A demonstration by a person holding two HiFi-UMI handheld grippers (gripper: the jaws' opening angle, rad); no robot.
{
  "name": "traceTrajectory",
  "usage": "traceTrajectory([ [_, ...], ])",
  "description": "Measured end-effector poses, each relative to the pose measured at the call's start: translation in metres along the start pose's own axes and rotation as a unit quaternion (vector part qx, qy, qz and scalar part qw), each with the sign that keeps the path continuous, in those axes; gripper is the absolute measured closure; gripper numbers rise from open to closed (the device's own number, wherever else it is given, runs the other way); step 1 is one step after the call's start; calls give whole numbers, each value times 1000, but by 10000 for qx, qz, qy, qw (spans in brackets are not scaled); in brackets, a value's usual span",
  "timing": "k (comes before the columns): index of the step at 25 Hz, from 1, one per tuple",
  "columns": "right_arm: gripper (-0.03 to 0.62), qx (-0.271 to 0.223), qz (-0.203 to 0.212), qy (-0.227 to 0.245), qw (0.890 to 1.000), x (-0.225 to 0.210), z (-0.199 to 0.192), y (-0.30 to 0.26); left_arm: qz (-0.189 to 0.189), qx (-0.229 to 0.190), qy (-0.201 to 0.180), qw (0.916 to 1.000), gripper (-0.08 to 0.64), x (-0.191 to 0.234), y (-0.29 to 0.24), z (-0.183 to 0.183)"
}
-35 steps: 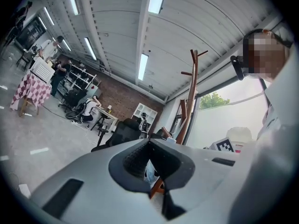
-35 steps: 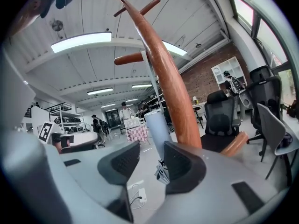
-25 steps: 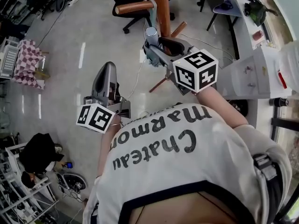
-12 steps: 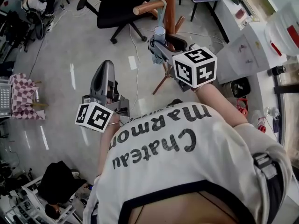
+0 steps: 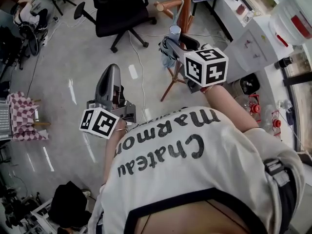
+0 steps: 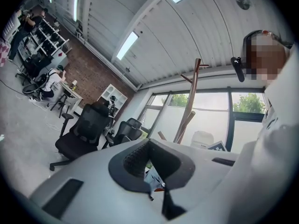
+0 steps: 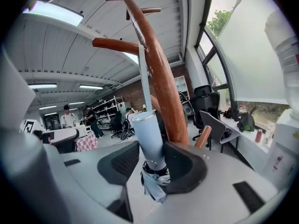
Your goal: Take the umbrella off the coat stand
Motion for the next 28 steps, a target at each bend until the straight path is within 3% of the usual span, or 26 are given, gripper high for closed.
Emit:
traceTrajectory([
  [8, 425, -86, -360, -107, 9993, 4, -4, 1, -70, -69, 68, 9999, 538, 8, 15, 3],
  [16, 436, -249, -614, 75, 9978, 6, -6, 8, -28, -217, 47, 9997, 538, 16, 36, 10],
  [28, 437, -141, -901, 114, 9958, 18, -9, 31, 44, -370, 46, 9993, 538, 18, 70, 16],
])
Point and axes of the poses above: the fingertips, and each gripper's own axes: y backward along the fingers, x to its left, z out of its top, the point moved 10 cm from there along y, backward along the fingers
